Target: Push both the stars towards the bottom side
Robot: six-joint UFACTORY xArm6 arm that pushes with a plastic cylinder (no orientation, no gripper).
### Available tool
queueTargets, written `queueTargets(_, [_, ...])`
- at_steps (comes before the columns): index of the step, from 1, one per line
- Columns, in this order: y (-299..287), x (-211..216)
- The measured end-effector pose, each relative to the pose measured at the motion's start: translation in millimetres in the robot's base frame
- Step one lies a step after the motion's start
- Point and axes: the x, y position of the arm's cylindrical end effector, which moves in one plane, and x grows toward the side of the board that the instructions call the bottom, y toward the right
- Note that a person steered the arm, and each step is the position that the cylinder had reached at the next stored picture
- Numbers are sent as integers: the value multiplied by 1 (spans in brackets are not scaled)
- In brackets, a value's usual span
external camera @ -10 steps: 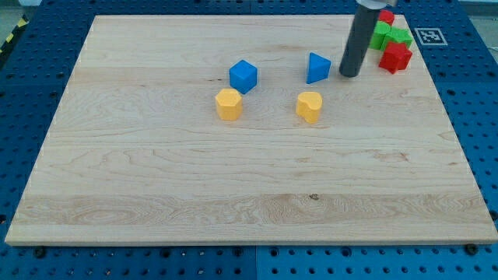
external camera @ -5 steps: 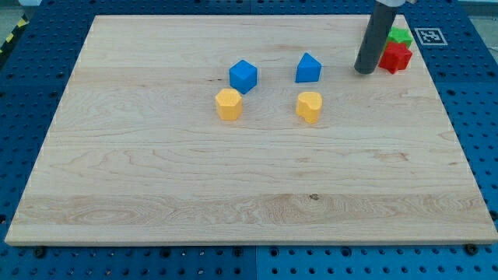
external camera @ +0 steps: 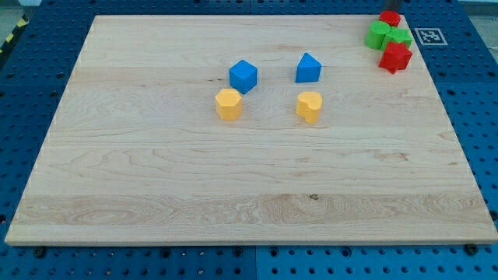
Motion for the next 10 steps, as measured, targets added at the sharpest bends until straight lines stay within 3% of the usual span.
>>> queueTargets(1, [24, 0])
queueTargets(2, [-1, 12])
queueTargets(7, [-30, 121])
queueTargets(10, [-51, 125])
